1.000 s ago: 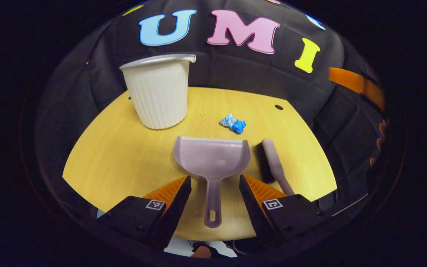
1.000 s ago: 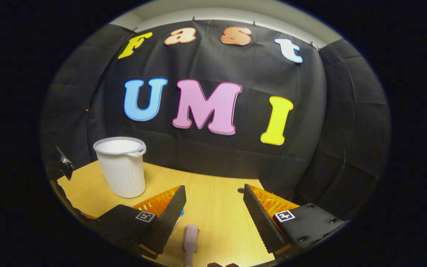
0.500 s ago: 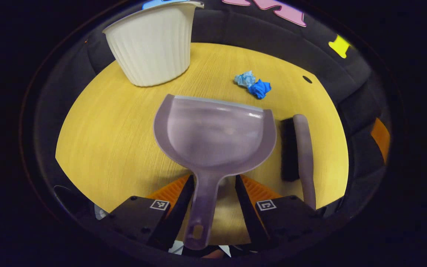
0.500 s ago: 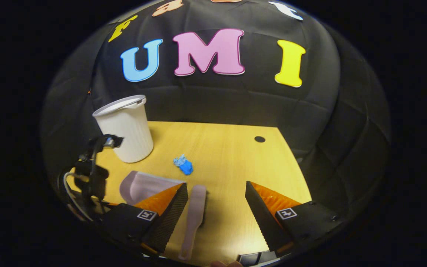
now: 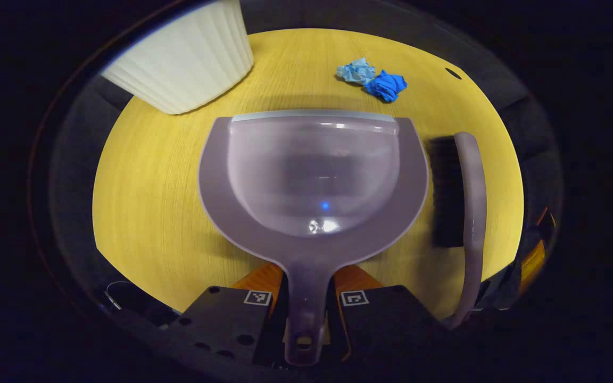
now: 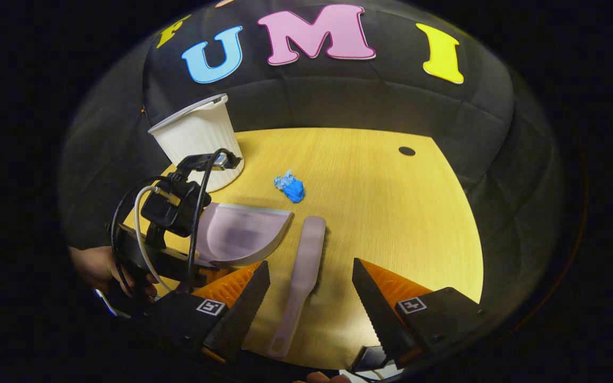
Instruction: Pick up the small broom and dustpan from the desktop, sweep the trash into the dustpan with the broom, and then empty the trash into the garbage bin.
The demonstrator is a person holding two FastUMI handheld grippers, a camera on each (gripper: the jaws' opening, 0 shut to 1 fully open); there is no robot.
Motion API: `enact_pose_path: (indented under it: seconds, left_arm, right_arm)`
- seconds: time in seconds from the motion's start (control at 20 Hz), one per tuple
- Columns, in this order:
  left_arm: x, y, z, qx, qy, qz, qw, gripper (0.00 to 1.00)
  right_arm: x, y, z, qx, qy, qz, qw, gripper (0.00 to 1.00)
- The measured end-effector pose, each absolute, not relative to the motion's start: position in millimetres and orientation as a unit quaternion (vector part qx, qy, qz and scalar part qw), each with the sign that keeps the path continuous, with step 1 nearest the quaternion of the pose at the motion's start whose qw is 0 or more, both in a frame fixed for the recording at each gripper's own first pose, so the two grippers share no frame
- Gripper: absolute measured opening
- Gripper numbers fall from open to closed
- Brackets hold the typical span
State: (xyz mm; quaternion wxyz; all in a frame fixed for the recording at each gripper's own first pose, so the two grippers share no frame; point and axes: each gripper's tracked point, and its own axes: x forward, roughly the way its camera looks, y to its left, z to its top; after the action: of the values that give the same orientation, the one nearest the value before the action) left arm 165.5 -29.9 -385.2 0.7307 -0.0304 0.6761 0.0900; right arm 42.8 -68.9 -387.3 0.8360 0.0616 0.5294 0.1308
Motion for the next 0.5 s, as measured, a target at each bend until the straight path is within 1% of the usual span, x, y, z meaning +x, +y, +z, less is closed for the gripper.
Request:
enact_pose_path:
  seconds: [0.05, 0.1, 0.15, 0.2, 0.25, 0.3, 0.35, 0.4, 0.45, 0.5]
  left_arm:
    - [165.4, -30.4, -386.6, -0.032, 0.683, 0.085, 0.725, 0.3]
    - [164.3, -30.7, -384.5, -0.035, 0.688, 0.08, 0.72, 0.31]
    - [164.7, -30.3, -384.3, -0.034, 0.69, 0.074, 0.719, 0.3]
    - [163.8, -29.0, -383.3, -0.031, 0.691, 0.07, 0.719, 0.29]
    - [165.0, -27.1, -382.9, -0.027, 0.689, 0.065, 0.721, 0.28]
    - [164.1, -26.3, -383.1, -0.026, 0.69, 0.059, 0.721, 0.29]
    - [166.5, -25.0, -382.9, -0.024, 0.686, 0.056, 0.725, 0.29]
    - [165.8, -24.5, -382.5, -0.024, 0.682, 0.05, 0.729, 0.29]
    - [166.8, -23.5, -382.7, -0.023, 0.677, 0.045, 0.734, 0.29]
    - [166.5, -23.6, -382.8, -0.025, 0.673, 0.039, 0.738, 0.29]
  right_arm:
    - [36.5, -66.7, -392.0, 0.059, 0.54, 0.132, 0.829, 1.0]
    - [31.2, -65.9, -394.2, 0.06, 0.552, 0.131, 0.821, 0.92]
    - [28.7, -63.2, -397.2, 0.065, 0.564, 0.131, 0.813, 0.93]
    - [26.1, -63.9, -397.6, 0.068, 0.574, 0.126, 0.806, 1.0]
    - [22.3, -63.2, -400.5, 0.073, 0.589, 0.118, 0.796, 0.94]
    - [18.4, -61.1, -404.9, 0.079, 0.604, 0.111, 0.785, 0.94]
    - [12.5, -58.8, -410.5, 0.081, 0.623, 0.104, 0.771, 1.0]
    - [6.0, -54.2, -417.3, 0.086, 0.641, 0.101, 0.756, 0.93]
    - [-0.1, -52.1, -425.2, 0.084, 0.658, 0.097, 0.742, 1.0]
    - [-6.1, -49.2, -431.3, 0.085, 0.678, 0.088, 0.725, 1.0]
